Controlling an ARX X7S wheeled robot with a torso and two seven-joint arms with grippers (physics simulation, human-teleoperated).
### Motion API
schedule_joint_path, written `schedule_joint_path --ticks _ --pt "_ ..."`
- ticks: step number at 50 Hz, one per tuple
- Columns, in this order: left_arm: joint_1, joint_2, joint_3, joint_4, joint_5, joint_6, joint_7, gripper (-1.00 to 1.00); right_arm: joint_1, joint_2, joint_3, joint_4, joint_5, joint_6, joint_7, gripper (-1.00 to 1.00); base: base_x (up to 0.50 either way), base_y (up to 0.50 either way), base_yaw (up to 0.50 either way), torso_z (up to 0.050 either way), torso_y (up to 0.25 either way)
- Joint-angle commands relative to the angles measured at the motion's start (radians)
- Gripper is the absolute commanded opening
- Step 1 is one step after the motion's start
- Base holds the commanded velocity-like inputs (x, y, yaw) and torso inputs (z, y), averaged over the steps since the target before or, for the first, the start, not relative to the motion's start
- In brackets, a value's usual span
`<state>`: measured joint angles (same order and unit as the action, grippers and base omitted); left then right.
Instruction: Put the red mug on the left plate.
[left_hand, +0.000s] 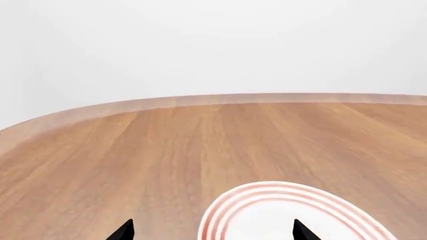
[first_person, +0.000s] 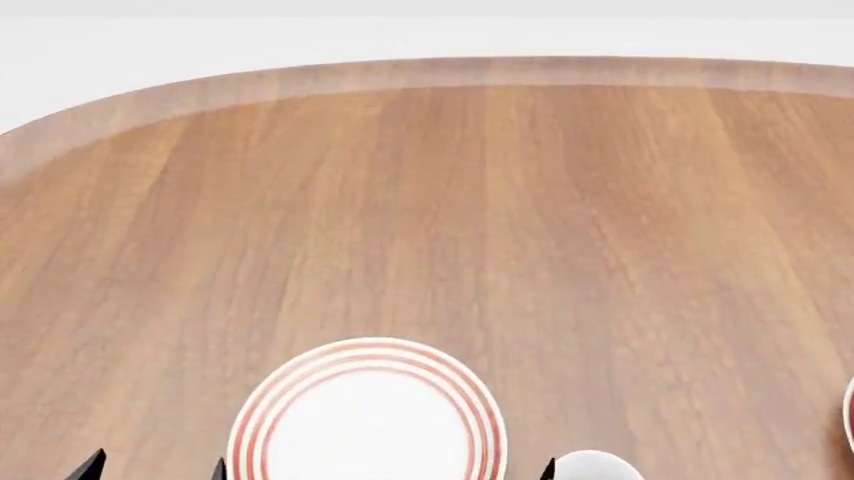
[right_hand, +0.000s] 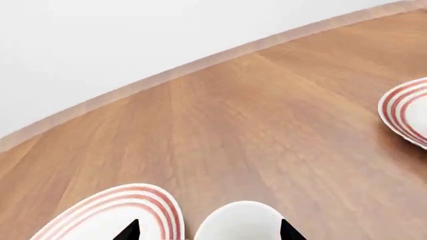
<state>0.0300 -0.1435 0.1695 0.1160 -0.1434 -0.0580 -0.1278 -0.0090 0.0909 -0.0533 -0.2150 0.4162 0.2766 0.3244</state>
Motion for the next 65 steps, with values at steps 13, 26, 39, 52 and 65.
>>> schedule_joint_path --ticks 13,26,39,52,65 --pt "0.002 -0.017 0.017 0.011 -0.009 -0.002 -0.019 1.00 -0.027 -0.072 0.128 -0.015 0.115 -0.050 0.300 1.00 0.00 0.00 0.00 0.000 0.000" --pt "-0.004 -0.022 0.027 -0.003 -0.016 0.003 -0.024 1.00 0.023 -0.058 0.138 0.030 0.229 -0.042 0.420 1.00 0.00 0.00 0.00 0.000 0.000" --pt "-0.002 -0.030 0.036 0.008 -0.025 0.001 -0.032 1.00 0.115 -0.043 0.096 0.056 0.156 -0.005 0.605 1.00 0.00 0.00 0.00 0.000 0.000" --pt "0.000 -0.037 0.047 0.016 -0.029 0.001 -0.038 1.00 0.215 -0.048 0.100 0.175 0.171 -0.008 0.684 1.00 0.00 0.00 0.00 0.000 0.000" --pt "0.002 -0.044 0.056 0.020 -0.031 0.005 -0.046 1.00 0.318 -0.057 0.153 0.327 0.271 -0.043 0.711 1.00 0.00 0.00 0.00 0.000 0.000"
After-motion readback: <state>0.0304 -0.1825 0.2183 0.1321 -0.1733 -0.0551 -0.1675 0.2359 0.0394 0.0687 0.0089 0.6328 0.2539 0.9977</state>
